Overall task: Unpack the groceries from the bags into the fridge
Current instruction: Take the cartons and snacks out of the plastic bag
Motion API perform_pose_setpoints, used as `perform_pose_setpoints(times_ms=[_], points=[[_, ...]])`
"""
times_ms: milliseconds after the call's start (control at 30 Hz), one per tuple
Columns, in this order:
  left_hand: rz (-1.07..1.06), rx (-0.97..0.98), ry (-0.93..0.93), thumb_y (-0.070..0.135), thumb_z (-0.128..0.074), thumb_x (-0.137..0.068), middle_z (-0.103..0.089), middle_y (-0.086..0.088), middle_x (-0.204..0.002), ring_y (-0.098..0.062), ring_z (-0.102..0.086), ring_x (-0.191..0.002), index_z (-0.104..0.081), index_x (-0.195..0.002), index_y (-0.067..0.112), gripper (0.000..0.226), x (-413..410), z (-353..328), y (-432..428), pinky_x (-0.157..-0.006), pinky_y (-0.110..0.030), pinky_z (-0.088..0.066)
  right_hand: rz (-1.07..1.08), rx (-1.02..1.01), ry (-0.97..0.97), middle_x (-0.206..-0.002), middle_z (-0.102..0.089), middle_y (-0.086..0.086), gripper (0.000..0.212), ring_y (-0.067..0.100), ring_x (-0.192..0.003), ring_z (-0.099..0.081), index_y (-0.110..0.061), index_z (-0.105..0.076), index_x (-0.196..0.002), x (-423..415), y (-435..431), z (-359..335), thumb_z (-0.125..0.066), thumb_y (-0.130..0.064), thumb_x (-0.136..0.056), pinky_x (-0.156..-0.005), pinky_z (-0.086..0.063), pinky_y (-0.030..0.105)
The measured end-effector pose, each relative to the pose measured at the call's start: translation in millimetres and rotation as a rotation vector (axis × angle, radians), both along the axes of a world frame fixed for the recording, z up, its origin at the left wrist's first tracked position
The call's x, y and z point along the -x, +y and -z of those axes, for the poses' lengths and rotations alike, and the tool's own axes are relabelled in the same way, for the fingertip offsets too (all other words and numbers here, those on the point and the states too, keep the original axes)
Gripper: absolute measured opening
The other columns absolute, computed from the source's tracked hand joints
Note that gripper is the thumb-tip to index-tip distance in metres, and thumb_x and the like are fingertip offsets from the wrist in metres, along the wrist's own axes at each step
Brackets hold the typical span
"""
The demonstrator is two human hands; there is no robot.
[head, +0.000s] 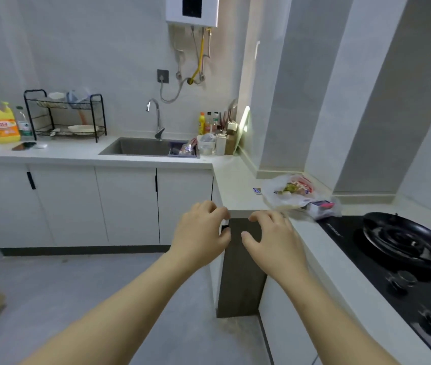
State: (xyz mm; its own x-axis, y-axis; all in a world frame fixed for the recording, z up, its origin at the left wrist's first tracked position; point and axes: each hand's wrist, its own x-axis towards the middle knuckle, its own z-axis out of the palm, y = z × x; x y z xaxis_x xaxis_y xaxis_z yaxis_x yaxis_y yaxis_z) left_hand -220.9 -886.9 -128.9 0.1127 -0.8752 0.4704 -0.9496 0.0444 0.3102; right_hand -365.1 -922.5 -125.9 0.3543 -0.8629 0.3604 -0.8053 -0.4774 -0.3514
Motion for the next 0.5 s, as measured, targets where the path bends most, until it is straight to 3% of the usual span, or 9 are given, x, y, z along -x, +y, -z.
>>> perform_pose_setpoints(times_ms=[233, 500], points=[[0.086, -0.100, 0.046, 0.031, -0.048, -0.092, -0.051, 0.004, -0.113, -0.014, -0.045, -0.106, -0.055, -0.117, 0.024, 0.027, 15, 37, -82, -0.083, -0.026, -0.044, 0.104, -0.132, -0.011, -0.133, -0.044, -0.006, 0.036, 0.015, -0.121, -0.039, -0.028, -0.047, -0.127, 19, -66, 33, -0.047, -0.037, -0.092, -0.095, -0.035, 0.029], [0.186, -0.142, 0.067, 0.030, -0.047, -0.090, -0.052, 0.004, -0.110, -0.014, -0.046, -0.101, -0.056, -0.115, 0.022, 0.028, -16, 64, -197, -0.078, -0.025, -0.044, 0.218, -0.203, -0.019, -0.130, -0.045, -0.006, 0.036, 0.015, -0.119, -0.041, -0.027, -0.047, -0.126, -15, -164, 60, -0.048, -0.038, -0.091, -0.095, -0.036, 0.030]])
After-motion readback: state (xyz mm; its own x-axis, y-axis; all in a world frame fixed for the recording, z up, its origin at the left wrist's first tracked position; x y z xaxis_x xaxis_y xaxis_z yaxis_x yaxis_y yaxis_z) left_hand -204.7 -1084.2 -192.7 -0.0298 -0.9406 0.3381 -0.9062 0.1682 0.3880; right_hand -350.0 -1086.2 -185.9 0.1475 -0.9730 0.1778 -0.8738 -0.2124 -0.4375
